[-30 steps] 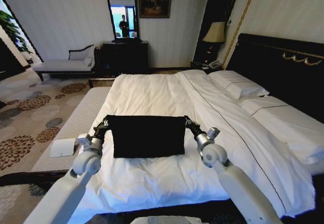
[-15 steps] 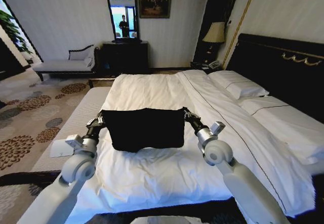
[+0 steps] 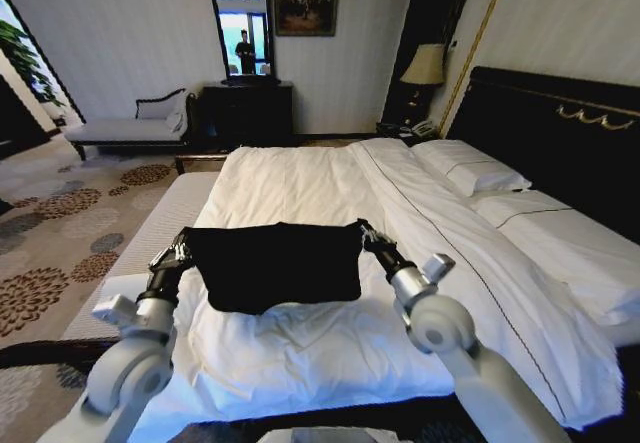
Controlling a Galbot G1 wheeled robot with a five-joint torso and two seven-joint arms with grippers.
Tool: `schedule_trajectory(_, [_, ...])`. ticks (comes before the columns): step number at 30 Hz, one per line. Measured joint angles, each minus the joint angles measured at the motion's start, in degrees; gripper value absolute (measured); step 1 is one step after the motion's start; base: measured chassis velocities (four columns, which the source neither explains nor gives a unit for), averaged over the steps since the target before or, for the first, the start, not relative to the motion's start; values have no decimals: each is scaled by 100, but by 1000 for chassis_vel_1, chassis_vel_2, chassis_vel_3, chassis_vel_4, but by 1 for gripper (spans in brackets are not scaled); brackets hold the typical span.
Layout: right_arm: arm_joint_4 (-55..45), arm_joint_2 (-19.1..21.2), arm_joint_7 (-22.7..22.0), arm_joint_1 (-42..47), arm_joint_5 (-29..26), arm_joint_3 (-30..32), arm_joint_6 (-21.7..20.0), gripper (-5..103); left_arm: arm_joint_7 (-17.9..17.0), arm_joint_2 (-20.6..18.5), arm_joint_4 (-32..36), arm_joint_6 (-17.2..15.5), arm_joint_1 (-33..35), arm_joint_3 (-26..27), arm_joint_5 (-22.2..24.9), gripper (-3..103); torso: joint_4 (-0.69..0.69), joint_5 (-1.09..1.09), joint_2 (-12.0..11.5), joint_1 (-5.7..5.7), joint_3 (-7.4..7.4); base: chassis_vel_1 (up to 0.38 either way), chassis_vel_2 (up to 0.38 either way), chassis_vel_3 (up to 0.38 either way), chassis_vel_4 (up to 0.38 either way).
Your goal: Fold the clothes on the bed.
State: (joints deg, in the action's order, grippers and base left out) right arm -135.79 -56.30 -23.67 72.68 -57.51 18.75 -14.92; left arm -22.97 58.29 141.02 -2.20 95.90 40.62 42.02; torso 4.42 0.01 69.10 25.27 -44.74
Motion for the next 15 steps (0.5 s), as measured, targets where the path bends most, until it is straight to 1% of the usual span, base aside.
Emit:
schedule_trajectory(3, [-333,8,-108,337,-162,139,-186,1,-17,96,176,-2,325,6,-1,0,0,0,0,-1,0,0,0,0,0])
schedule_trajectory(6, [-214,-13,-196,240,-315,99,-269,1,-82,135,79,-48,240,-181,23,0,0,1,1,-2,0,0,0,0,0])
schedule_trajectory(8, [215,-73,-356,-199,-545,-70,-302,1,-205,150,-228,-117,-111,-473,54,0,0,0,0,-1,-1,0,0,0,0])
schedule_trajectory(9, [498,-113,-458,-549,-762,-188,-329,1,-272,152,-486,-167,-415,-676,58,0,0,-2,0,-1,-2,0,0,0,0])
schedule_trajectory(10, [498,-113,-458,-549,-762,-188,-329,1,-272,152,-486,-167,-415,-676,58,0,0,-2,0,-1,-2,0,0,0,0])
schedule_trajectory(11, [753,-147,-498,-834,-892,-306,-340,1,-291,153,-700,-187,-621,-803,55,0,0,-2,0,1,-2,0,0,0,0])
schedule_trajectory(12, [992,-173,-523,-1029,-930,-392,-341,1,-307,150,-934,-204,-805,-904,55,0,-1,-1,-1,1,-2,0,0,0,0])
schedule_trajectory(14, [1879,-351,-520,-1621,-895,-820,-317,1,-328,141,-1729,-239,-1346,-1179,100,0,1,0,-3,4,-4,0,0,0,0])
schedule_trajectory(15, [1879,-351,-520,-1621,-895,-820,-317,1,-328,141,-1729,-239,-1346,-1179,100,0,1,0,-3,4,-4,0,0,0,0])
